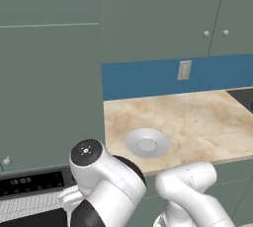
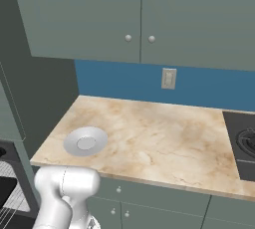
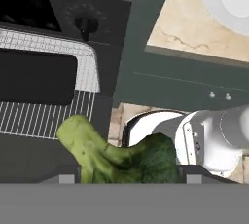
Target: Place the broccoli on the bottom rack of the oven.
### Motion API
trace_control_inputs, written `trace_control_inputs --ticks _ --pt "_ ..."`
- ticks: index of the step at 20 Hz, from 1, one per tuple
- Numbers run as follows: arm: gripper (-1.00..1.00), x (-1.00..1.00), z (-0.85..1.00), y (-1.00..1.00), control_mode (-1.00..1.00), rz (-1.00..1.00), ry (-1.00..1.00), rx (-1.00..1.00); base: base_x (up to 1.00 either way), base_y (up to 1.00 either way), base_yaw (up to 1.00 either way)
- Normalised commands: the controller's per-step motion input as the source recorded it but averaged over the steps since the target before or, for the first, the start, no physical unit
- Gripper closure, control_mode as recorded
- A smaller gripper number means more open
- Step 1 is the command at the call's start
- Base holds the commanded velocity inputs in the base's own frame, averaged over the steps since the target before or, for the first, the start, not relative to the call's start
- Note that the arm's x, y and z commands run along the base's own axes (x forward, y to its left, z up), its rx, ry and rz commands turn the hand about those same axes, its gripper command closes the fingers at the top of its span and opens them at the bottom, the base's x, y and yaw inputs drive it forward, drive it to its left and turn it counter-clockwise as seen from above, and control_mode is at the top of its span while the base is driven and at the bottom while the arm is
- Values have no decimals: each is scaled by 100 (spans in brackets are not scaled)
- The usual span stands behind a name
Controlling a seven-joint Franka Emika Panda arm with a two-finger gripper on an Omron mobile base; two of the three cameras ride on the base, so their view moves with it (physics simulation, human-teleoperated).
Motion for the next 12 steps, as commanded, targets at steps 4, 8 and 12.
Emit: trace_control_inputs --ticks 4,8,12 --pt "100 -8 -47 52 -100 12 16 2 0 0 0" --pt "100 -1 -40 91 -100 -1 -1 0 0 0 0" --pt "100 0 -34 99 -100 0 -3 -2 0 0 0"
